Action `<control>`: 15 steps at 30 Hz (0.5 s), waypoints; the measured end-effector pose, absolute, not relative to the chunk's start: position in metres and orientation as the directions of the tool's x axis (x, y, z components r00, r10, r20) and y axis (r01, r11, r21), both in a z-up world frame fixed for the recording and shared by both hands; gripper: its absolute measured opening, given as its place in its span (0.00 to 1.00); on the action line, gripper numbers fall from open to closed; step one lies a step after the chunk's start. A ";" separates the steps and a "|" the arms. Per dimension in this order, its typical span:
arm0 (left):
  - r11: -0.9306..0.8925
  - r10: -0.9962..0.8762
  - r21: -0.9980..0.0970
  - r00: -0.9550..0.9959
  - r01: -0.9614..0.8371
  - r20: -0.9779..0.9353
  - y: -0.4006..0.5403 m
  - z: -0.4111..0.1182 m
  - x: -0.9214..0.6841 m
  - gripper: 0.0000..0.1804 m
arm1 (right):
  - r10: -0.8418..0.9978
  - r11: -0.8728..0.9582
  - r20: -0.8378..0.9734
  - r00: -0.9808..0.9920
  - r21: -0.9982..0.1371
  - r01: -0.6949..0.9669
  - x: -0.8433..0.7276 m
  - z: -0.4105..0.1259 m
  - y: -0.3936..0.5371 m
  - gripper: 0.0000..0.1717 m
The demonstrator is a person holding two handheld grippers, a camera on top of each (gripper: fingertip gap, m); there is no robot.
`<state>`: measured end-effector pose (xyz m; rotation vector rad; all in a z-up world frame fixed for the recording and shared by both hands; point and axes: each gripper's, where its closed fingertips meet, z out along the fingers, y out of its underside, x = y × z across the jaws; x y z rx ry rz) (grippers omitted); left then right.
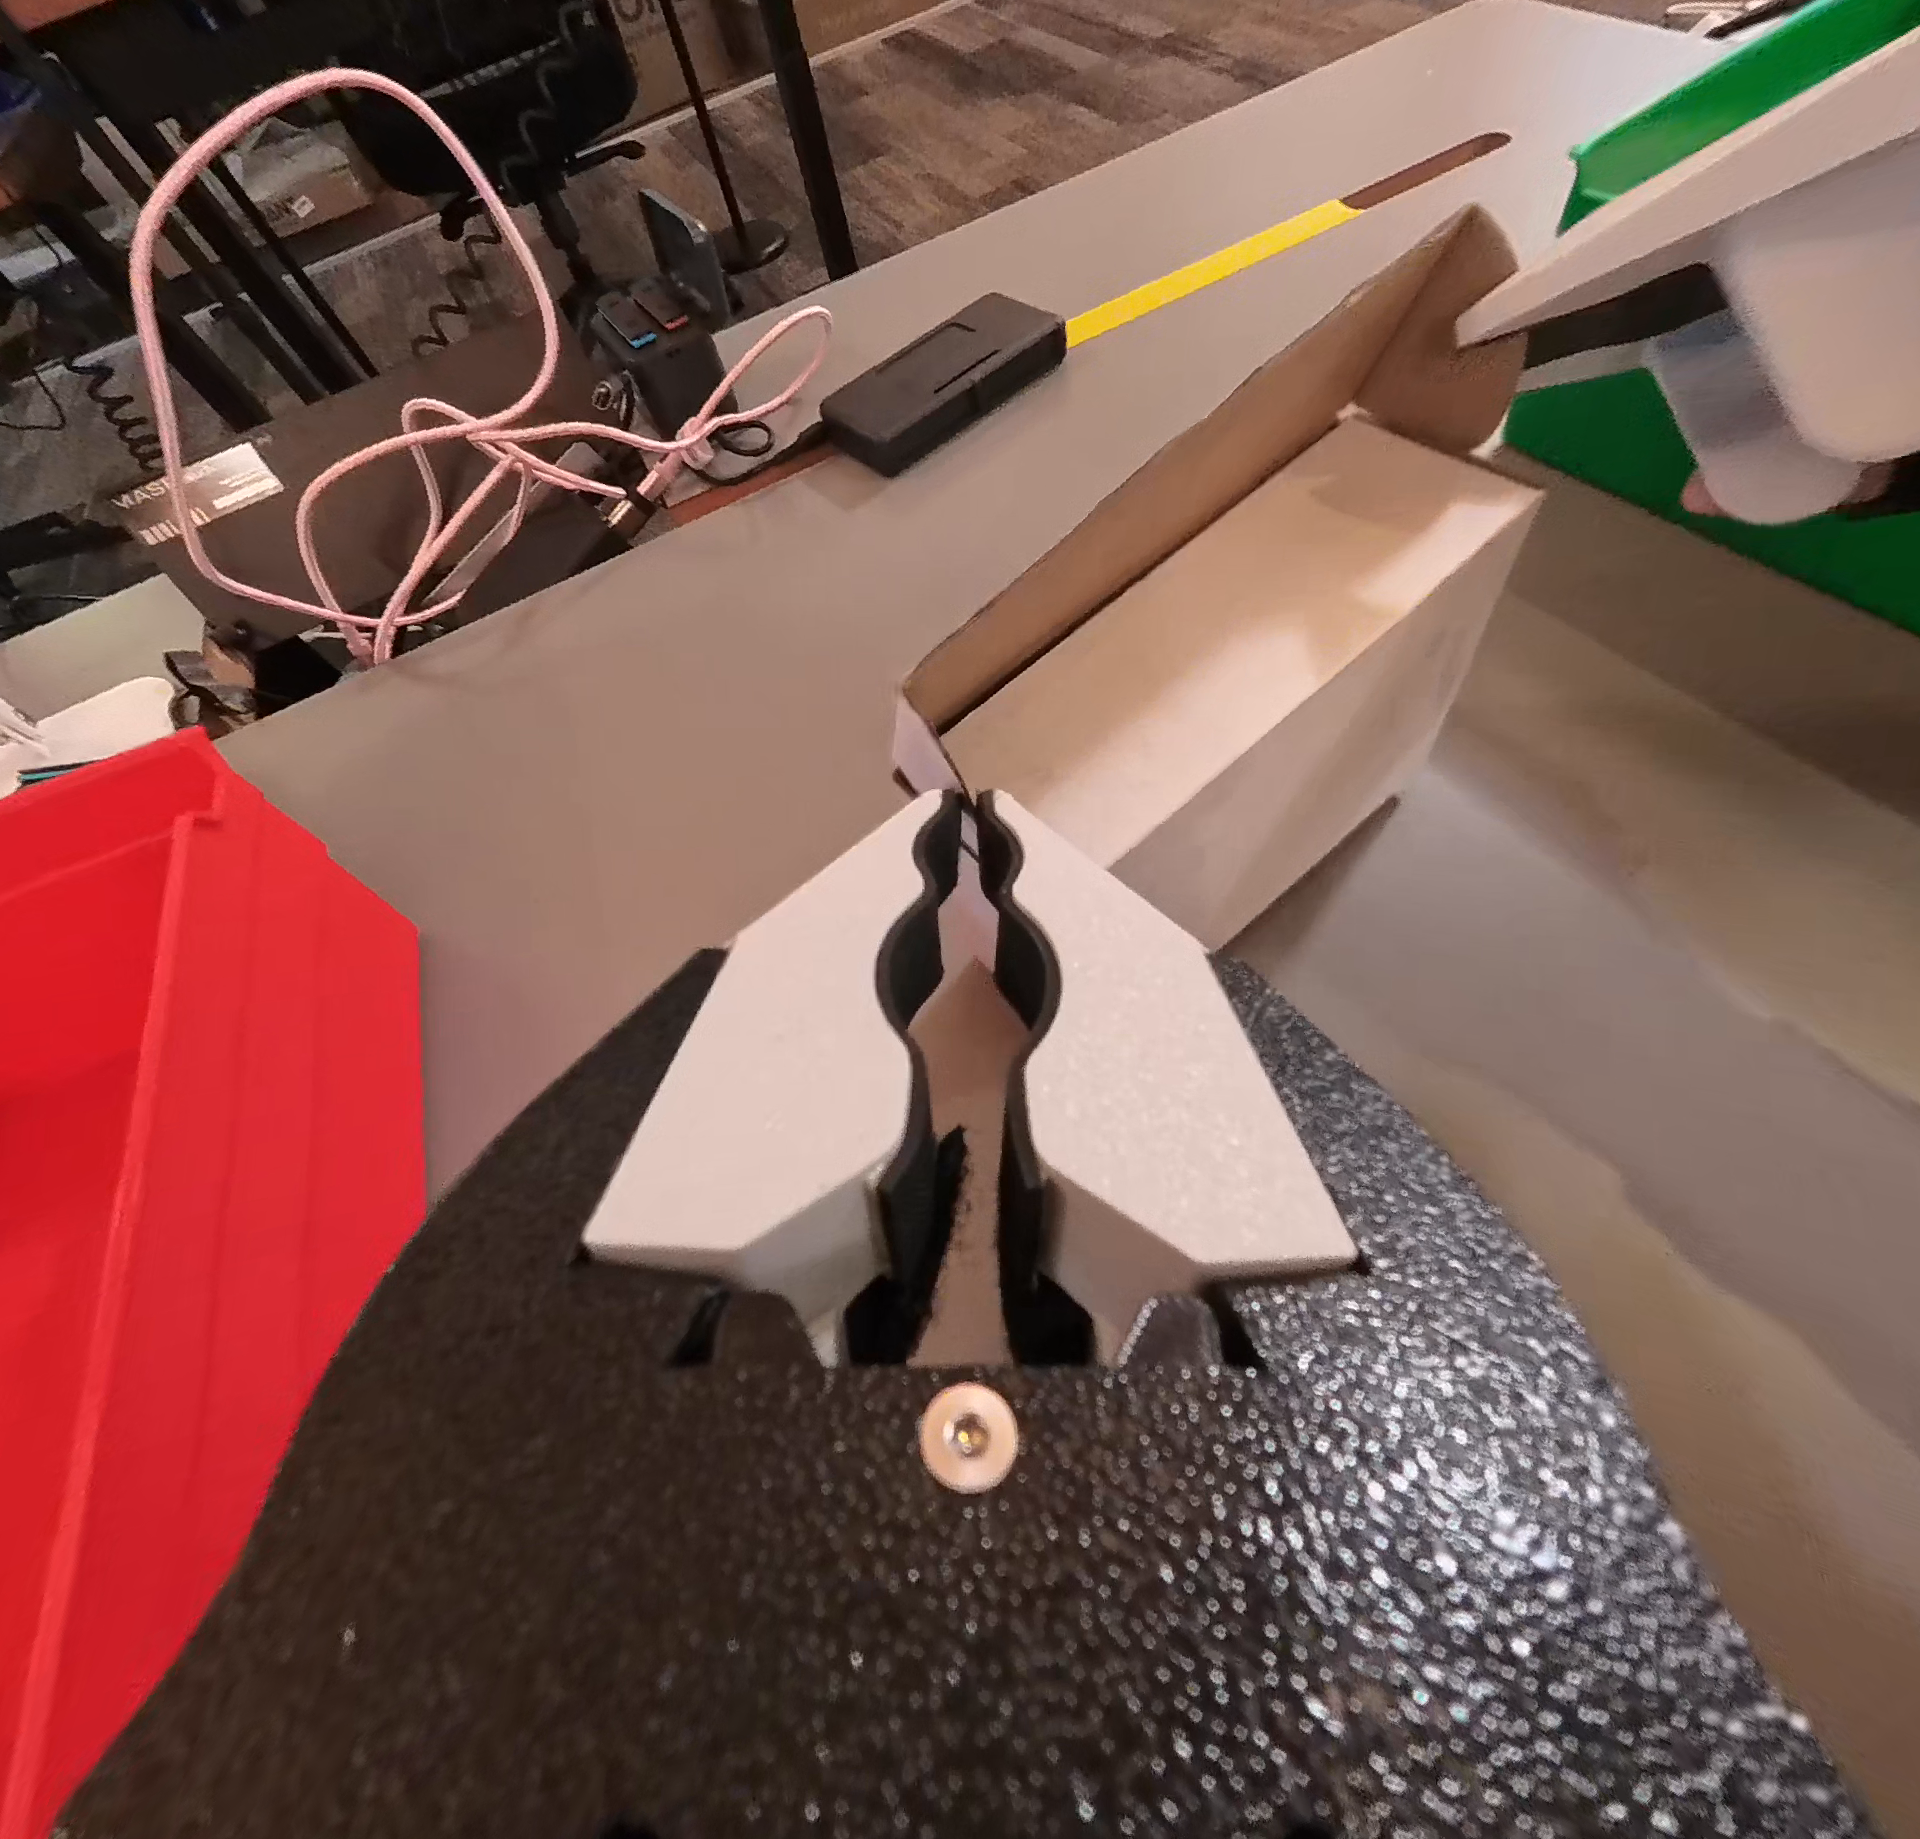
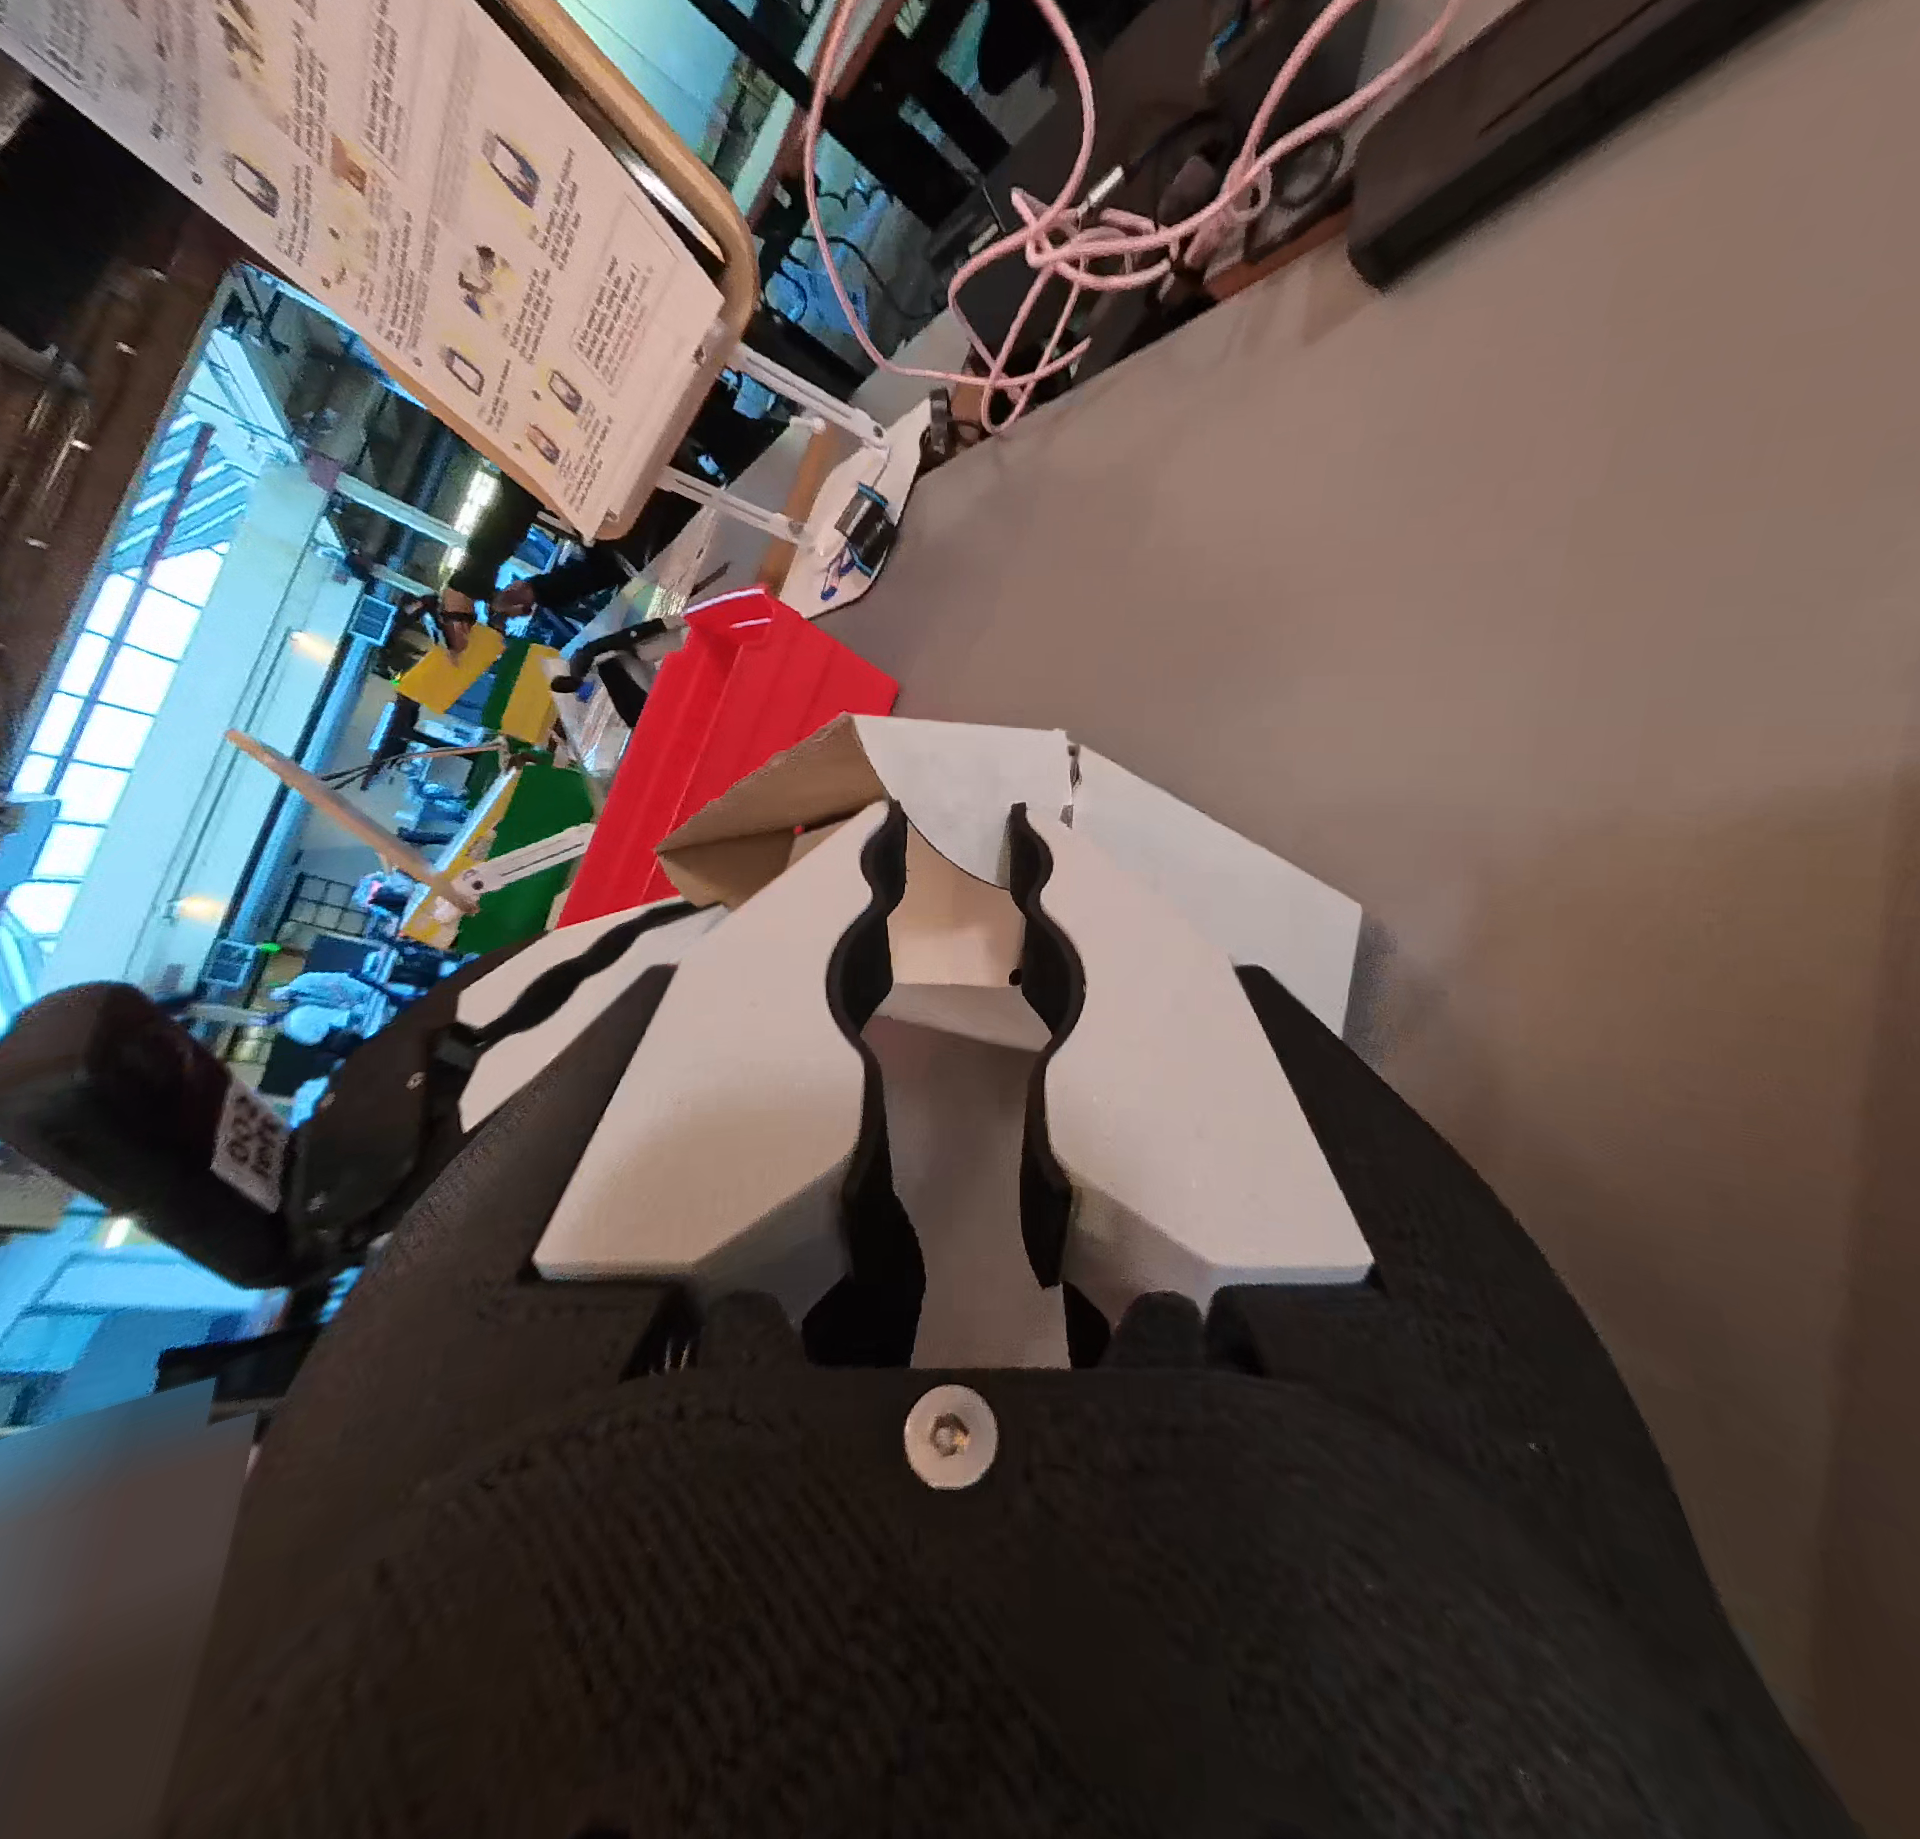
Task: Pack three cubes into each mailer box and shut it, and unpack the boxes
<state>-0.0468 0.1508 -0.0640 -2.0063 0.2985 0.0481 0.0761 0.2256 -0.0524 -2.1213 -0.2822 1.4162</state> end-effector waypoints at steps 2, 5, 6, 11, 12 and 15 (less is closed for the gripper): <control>-0.408 -0.197 -0.883 0.967 -0.232 -0.163 0.152 -0.064 -0.045 0.01 | 0.525 -0.760 -0.706 0.475 -0.640 -0.113 0.078 -0.054 0.229 0.09; -0.407 -0.199 -0.880 0.964 -0.245 -0.177 0.154 -0.064 -0.042 0.01 | 0.605 -0.635 -0.532 0.592 -0.771 -0.044 0.082 -0.059 0.232 0.05; -0.409 -0.196 -0.878 0.963 -0.250 -0.183 0.154 -0.064 -0.042 0.01 | 0.624 -0.586 -0.468 0.627 -0.810 -0.021 0.084 -0.060 0.233 0.05; -0.414 -0.201 -0.874 0.962 -0.256 -0.186 0.154 -0.066 -0.041 0.01 | 0.658 -0.384 -0.189 0.729 -0.917 0.109 0.096 -0.070 0.231 0.02; -0.417 -0.201 -0.872 0.961 -0.258 -0.188 0.154 -0.067 -0.041 0.01 | 0.665 -0.354 -0.154 0.730 -0.927 0.127 0.095 -0.071 0.231 0.01; -0.419 -0.196 -0.866 0.958 -0.273 -0.207 0.154 -0.067 -0.041 0.01 | 0.675 -0.305 -0.075 0.734 -0.934 0.185 0.090 -0.070 0.227 0.00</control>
